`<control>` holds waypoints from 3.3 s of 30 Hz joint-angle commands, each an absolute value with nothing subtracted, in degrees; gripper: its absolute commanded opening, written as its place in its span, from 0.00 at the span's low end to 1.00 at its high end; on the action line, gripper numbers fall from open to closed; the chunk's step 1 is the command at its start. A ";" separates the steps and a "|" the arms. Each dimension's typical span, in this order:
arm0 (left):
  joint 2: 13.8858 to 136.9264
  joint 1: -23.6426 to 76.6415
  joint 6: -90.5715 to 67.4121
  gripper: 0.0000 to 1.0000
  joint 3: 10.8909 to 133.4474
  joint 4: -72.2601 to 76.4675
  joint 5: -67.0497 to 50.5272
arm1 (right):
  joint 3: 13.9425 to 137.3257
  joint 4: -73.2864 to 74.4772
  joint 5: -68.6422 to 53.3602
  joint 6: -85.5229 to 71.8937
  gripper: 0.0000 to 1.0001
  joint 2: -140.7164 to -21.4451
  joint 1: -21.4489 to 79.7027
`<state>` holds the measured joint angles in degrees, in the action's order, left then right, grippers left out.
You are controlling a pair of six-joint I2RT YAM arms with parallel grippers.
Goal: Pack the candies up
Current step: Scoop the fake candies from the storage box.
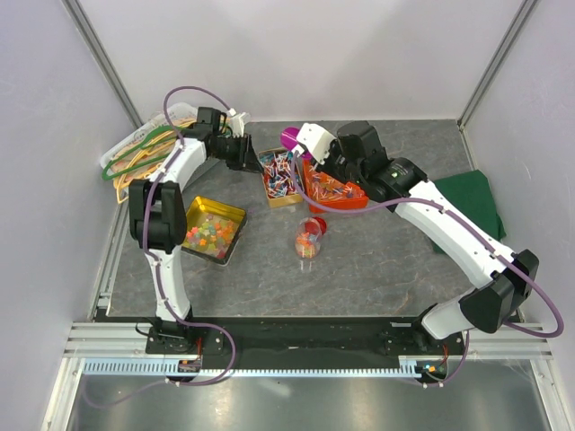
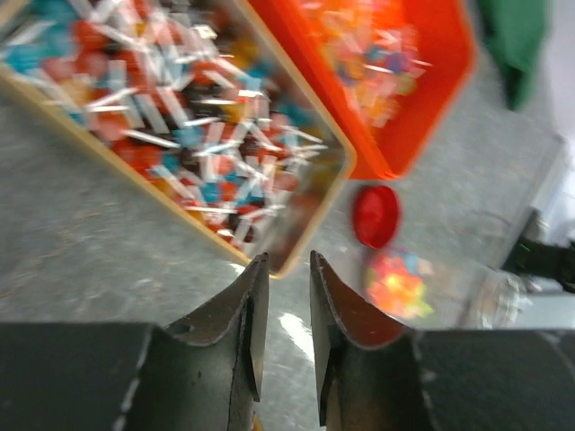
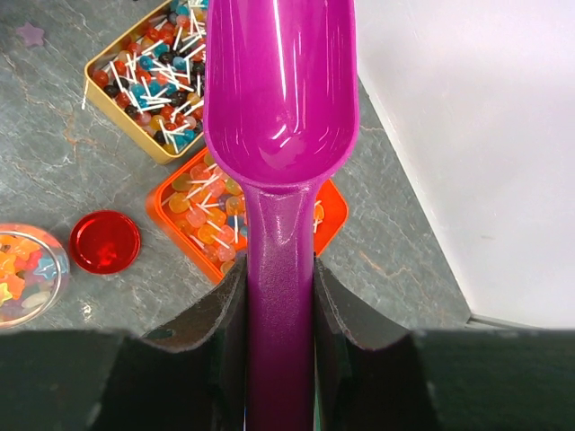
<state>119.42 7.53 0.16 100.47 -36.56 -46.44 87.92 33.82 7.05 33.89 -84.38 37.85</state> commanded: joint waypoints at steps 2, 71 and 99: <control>121.81 9.23 -5.18 0.33 104.94 -33.58 -31.92 | 87.80 31.82 8.09 34.19 0.00 -82.35 37.62; 125.52 20.65 20.57 0.02 109.78 -35.86 -12.30 | 99.31 39.29 30.23 75.22 0.00 -109.50 45.35; 115.49 23.29 19.07 0.02 99.67 -31.64 -17.05 | 106.61 56.06 30.51 84.11 0.00 -119.09 49.66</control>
